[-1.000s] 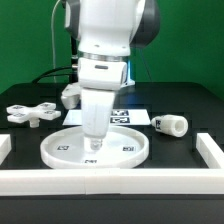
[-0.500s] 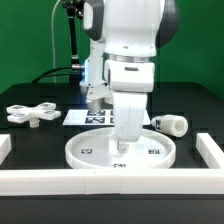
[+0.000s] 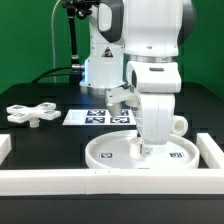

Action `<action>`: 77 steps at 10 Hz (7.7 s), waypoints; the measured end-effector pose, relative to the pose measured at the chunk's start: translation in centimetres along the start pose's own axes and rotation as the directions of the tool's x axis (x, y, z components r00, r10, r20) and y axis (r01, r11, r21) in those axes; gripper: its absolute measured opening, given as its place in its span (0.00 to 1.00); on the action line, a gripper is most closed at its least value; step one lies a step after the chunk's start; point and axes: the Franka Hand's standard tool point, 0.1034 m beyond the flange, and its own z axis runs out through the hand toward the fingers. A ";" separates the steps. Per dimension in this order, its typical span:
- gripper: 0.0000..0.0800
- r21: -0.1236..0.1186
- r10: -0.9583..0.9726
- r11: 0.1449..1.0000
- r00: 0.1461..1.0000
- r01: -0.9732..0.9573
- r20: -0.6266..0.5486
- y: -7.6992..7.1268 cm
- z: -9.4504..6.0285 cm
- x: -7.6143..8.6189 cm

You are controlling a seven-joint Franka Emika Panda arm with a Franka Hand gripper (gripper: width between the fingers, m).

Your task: Assemble round table

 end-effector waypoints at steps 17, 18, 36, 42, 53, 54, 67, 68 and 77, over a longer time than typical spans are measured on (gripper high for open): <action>0.81 -0.139 0.306 0.939 0.948 -0.316 -0.088 -4.8 -5.8 1.7; 0.81 -0.136 0.320 0.934 0.943 -0.330 -0.091 -4.9 -5.8 1.8; 0.81 -0.005 0.837 0.359 0.319 -0.934 0.445 -9.5 -5.2 6.7; 0.81 0.013 0.579 0.362 0.236 -0.932 0.780 -10.3 -3.2 7.6; 0.51 0.021 0.554 0.372 0.240 -0.928 0.797 -10.1 -0.3 8.6; 0.51 0.021 0.554 0.372 0.240 -0.928 0.797 -10.1 -0.3 8.6; 0.51 0.140 0.542 0.446 0.391 -0.884 0.744 -6.8 -7.6 5.8; 0.51 0.136 0.569 0.449 0.400 -0.883 0.718 -6.2 -7.4 5.9; 0.51 0.114 0.872 0.379 0.396 -0.918 0.289 -1.4 -9.8 3.0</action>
Offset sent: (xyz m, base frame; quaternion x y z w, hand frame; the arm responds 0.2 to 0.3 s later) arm 0.0000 0.0000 0.0000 0.0000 0.0000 0.0000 1.0000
